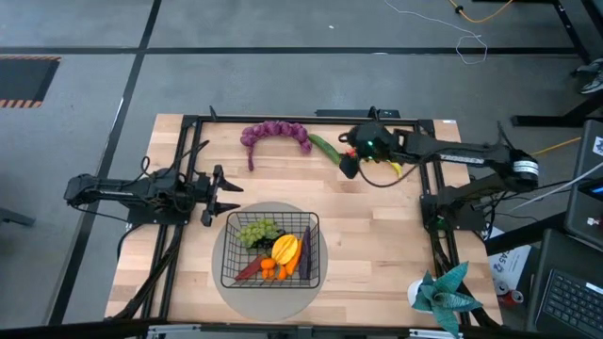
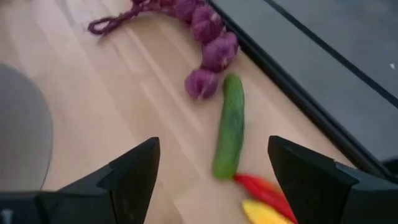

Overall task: Build produce basket
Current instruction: Put the cucumber into the black wire basket

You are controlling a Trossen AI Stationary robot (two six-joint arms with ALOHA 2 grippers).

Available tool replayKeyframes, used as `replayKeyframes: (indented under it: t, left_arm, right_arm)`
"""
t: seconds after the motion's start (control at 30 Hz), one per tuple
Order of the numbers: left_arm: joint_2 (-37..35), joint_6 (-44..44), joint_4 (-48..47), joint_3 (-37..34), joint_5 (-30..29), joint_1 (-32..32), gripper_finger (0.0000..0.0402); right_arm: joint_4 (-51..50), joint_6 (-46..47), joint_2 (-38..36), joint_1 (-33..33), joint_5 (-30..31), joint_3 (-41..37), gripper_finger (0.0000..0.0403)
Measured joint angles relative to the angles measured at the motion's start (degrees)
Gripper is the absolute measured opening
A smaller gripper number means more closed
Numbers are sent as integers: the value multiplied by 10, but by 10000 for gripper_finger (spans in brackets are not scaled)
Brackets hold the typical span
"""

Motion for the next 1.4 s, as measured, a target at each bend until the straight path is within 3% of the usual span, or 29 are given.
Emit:
replayKeyframes:
  t: [0.23,0.43,0.93,1.07,1.23,1.4]
  left_arm:
    - [0,-1,-14,0,0,0,231]
    - [0,0,-14,0,0,0,231]
    - [0,0,-14,0,0,0,231]
    - [0,0,-14,0,0,0,231]
    - [0,0,-14,0,0,0,231]
    - [0,0,-14,0,0,0,231]
  right_arm:
    - [99,-59,93,-44,-8,0,302]
    - [141,-77,167,-85,-90,0,302]
    - [241,-75,351,-137,-91,2,300]
    - [240,-75,356,-132,-54,4,258]
    - [235,-92,332,-133,-54,0,127]
    - [241,-126,270,-122,7,0,122]
